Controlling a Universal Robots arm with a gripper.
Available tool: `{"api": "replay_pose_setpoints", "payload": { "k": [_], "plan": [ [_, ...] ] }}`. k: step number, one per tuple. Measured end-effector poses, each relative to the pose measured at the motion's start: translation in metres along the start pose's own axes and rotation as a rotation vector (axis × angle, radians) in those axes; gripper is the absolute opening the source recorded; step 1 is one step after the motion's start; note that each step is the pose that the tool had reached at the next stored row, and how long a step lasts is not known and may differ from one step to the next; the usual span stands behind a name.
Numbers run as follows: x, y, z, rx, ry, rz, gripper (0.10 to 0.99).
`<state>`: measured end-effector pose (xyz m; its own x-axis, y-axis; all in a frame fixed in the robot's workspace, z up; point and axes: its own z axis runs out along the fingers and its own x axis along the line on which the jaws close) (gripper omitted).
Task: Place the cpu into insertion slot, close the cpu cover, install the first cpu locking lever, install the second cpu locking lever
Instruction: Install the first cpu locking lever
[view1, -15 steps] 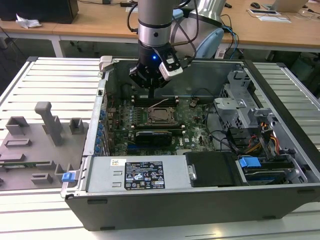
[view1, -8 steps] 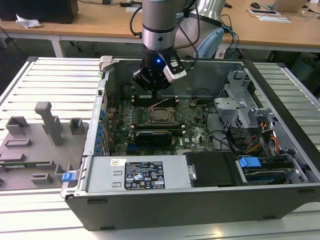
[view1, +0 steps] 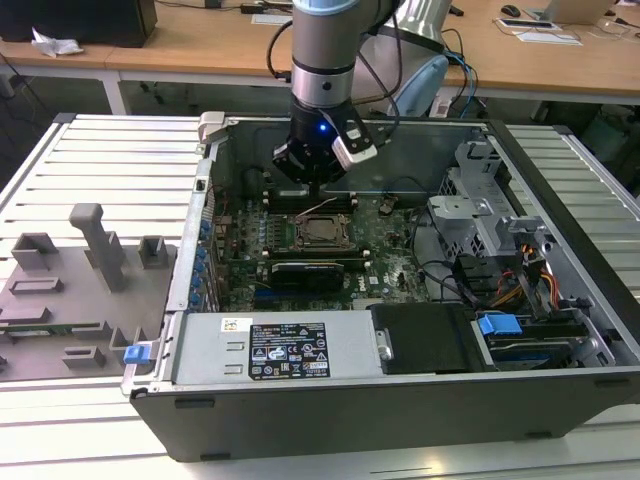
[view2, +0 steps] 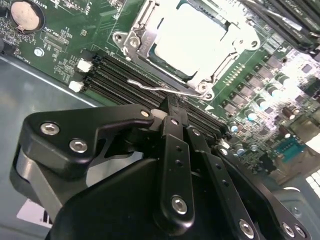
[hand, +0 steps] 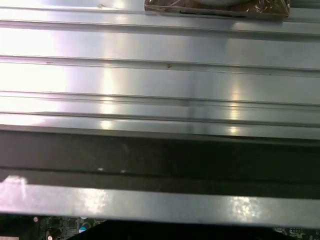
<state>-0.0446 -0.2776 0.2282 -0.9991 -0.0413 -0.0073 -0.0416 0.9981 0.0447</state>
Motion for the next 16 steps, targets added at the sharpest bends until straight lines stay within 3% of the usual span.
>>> {"api": "replay_pose_setpoints", "payload": {
  "k": [4,8,16],
  "plan": [
    [-0.0059,0.0003,0.0008,0.000,0.0000,0.000,0.106],
    [-0.0185,0.0005,0.0016,0.000,-0.0001,0.000,0.106],
    [-0.0248,0.0000,0.0077,0.000,0.0004,-0.010,0.106]
  ]
}}
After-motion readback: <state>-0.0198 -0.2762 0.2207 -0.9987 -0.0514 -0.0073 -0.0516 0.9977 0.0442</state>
